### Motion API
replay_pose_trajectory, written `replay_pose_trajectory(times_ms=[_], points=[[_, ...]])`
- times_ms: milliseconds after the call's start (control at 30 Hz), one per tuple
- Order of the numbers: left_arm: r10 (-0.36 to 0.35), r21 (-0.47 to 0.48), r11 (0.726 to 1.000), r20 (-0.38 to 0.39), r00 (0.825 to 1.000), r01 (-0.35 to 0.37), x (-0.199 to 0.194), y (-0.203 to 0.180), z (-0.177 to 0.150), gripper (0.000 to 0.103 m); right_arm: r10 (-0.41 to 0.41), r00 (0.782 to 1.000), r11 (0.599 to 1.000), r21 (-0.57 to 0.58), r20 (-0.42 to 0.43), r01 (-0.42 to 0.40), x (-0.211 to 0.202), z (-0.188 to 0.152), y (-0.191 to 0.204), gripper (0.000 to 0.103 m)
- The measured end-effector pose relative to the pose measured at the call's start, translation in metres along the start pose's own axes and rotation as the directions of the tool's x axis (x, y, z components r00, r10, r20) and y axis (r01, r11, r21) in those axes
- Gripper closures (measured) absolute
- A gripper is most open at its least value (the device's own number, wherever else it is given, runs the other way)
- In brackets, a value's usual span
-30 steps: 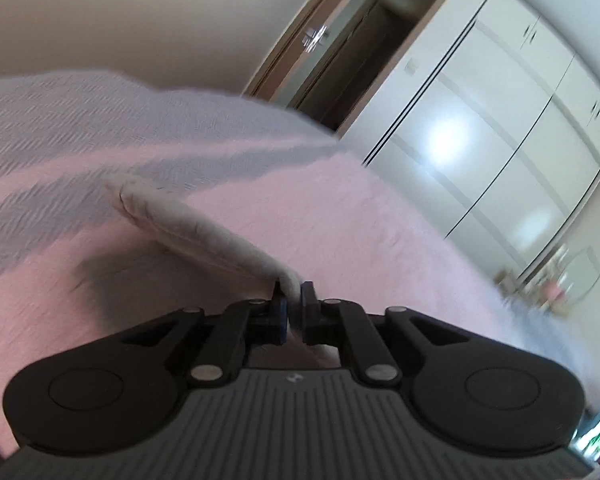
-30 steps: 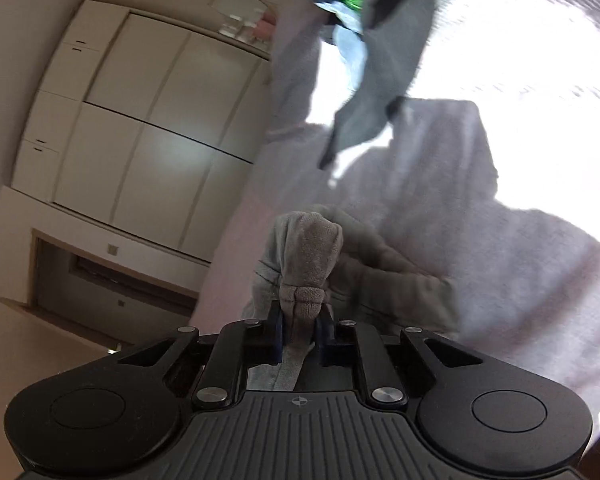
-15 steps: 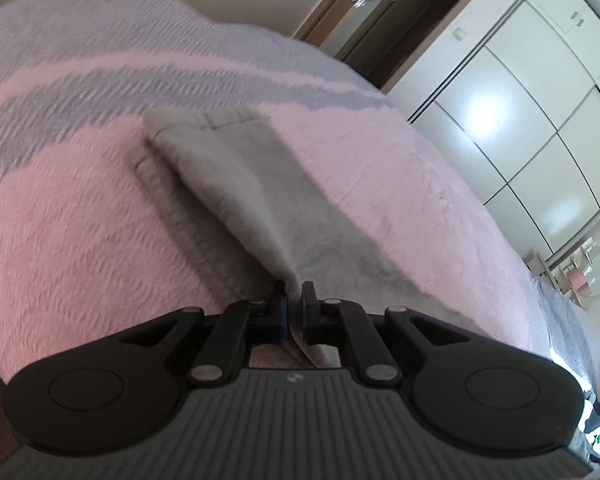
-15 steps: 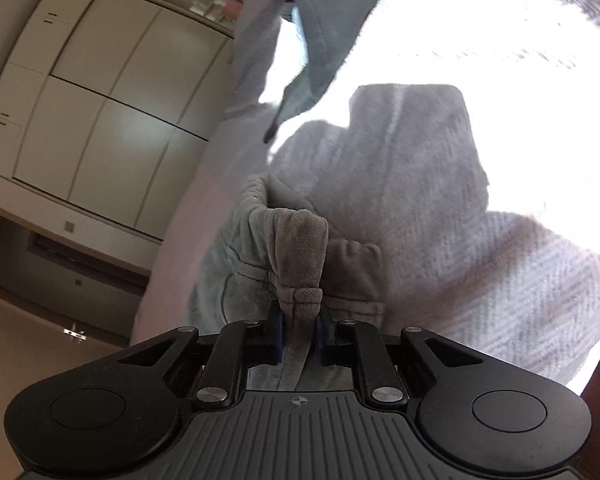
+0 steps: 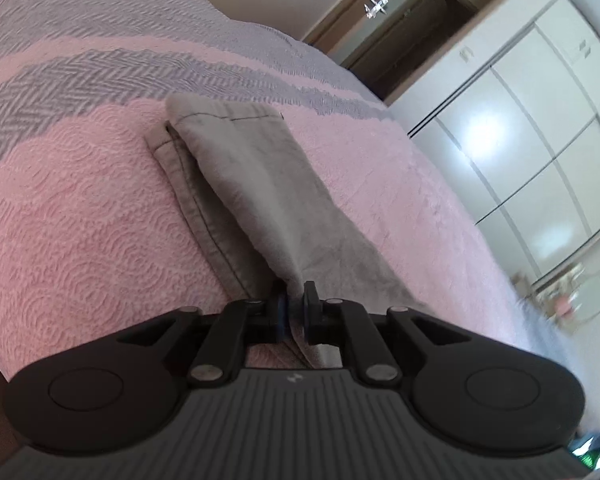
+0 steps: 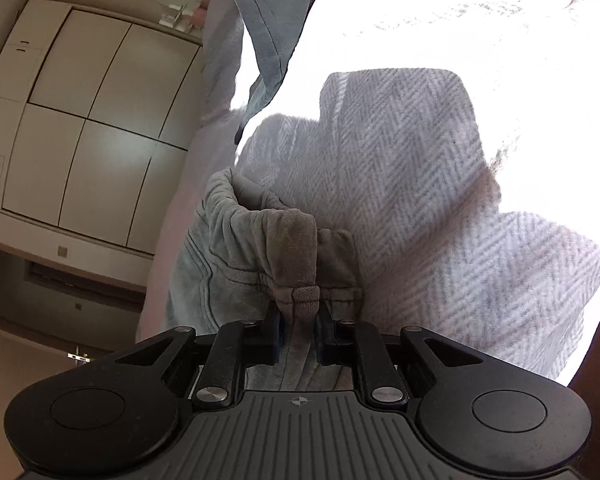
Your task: Fold clothes
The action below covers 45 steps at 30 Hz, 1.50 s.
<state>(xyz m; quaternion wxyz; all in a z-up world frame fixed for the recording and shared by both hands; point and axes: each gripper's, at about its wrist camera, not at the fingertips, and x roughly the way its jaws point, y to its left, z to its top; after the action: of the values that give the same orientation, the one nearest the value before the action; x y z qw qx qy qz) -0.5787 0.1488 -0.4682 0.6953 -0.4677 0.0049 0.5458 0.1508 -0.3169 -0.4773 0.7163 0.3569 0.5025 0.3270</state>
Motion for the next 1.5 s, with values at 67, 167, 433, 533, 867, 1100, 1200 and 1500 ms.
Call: replay_pose_trajectory(times_ms=[67, 167, 433, 533, 867, 1100, 1200, 1500], points=[[0.0, -0.016, 1.0, 0.025, 1.0, 0.0, -0.002, 0.004, 0.006, 0.086, -0.01, 1.0, 1.0, -0.009, -0.005, 0.01, 0.001, 0.001, 0.002, 0.09], [0.011, -0.039, 0.999, 0.046, 0.999, -0.009, 0.001, 0.01, 0.015, 0.083, -0.015, 1.0, 1.0, -0.007, -0.008, 0.015, 0.0, 0.002, 0.004, 0.089], [-0.015, 0.04, 0.999, 0.106, 0.994, 0.011, 0.0, 0.009, 0.021, 0.1, -0.02, 1.0, 1.0, -0.014, 0.005, 0.02, -0.005, 0.012, 0.023, 0.089], [-0.023, 0.035, 0.999, 0.086, 0.996, 0.02, -0.002, 0.018, 0.015, 0.1, 0.0, 1.0, 0.999, -0.033, 0.012, 0.0, -0.008, 0.022, 0.033, 0.089], [0.021, 0.095, 0.995, 0.069, 0.997, -0.028, 0.008, 0.015, 0.012, 0.097, 0.001, 1.0, 1.0, -0.019, 0.01, 0.0, -0.009, 0.016, 0.019, 0.089], [0.28, 0.45, 0.837, 0.138, 0.95, -0.312, 0.006, -0.053, -0.001, 0.088, -0.158, 0.977, 0.928, -0.316, 0.143, 0.196, -0.034, -0.003, 0.056, 0.04], [0.331, 0.437, 0.814, 0.194, 0.924, -0.383, -0.022, -0.069, -0.012, 0.089, -0.189, 0.938, 0.812, -0.491, 0.29, 0.315, -0.058, -0.023, 0.085, 0.04], [-0.072, 0.733, 0.667, -0.118, 0.99, 0.136, -0.009, -0.203, -0.118, 0.088, -0.043, 0.995, 0.436, -0.894, 0.094, 0.104, 0.001, -0.133, 0.156, 0.04]])
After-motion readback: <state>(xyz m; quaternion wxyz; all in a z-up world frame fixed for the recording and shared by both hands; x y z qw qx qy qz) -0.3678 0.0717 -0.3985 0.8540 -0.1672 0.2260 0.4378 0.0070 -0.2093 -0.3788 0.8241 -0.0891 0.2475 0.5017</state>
